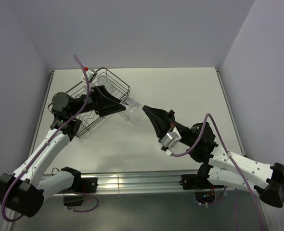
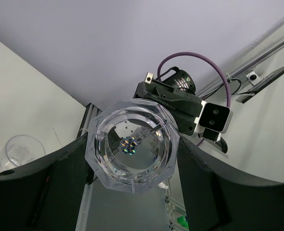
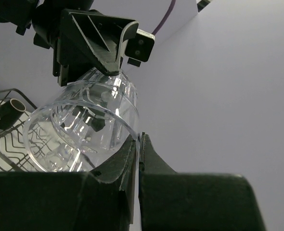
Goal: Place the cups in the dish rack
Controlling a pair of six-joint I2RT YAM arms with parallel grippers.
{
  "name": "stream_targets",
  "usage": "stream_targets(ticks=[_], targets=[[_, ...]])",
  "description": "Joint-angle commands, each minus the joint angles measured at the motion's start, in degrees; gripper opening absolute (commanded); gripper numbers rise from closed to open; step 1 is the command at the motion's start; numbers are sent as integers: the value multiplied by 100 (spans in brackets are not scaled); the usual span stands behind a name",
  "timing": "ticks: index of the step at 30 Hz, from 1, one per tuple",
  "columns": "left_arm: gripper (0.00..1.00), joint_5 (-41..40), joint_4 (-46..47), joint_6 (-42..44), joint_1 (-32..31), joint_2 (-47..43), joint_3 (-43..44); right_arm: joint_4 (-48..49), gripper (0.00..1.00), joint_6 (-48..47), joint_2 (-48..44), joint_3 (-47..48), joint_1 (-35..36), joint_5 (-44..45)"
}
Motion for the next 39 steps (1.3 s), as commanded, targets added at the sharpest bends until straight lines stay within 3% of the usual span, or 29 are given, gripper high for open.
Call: stream_targets(ticks=[1,2,3,5,6,8,9,12,18,24,31,35,39], targets=[[45,-16,133,-60,-34,-70,-5,261,0,-76,-11,30,37,289],[39,-8,142,-60,-34,-71,-5,217,0,-76,-20,39,37,350],[23,1,150,-69,-34,-71,-5,182,0,-76,-20,56,28,386],[3,1,177,-86,-26,-62,21,120,10,-59,-3,83,37,482],[0,-7,177,-87,-26,-70,30,129,26,-59,6,83,37,517],[0,1,186,-87,-8,-53,47,138,39,-59,-2,83,28,562],[0,-7,142,-69,9,-53,65,146,51,-50,-11,74,37,597],[0,-51,-452,386,106,-27,205,217,70,-103,-73,-5,28,623],[0,-166,-1536,1573,702,210,837,-231,84,-252,-345,-75,37,799],[0,-542,-2932,2996,1379,834,1769,-697,90,-208,-600,-145,28,1220],[0,-2447,-4672,5306,1469,1643,3105,-1661,94,380,-531,100,-374,2125],[0,-3055,-4851,6117,1399,1889,3378,-2707,95,1030,-241,600,-1111,2179],[0,-4546,-4526,6741,873,1863,3036,-3947,100,1837,278,1355,-1815,2171]])
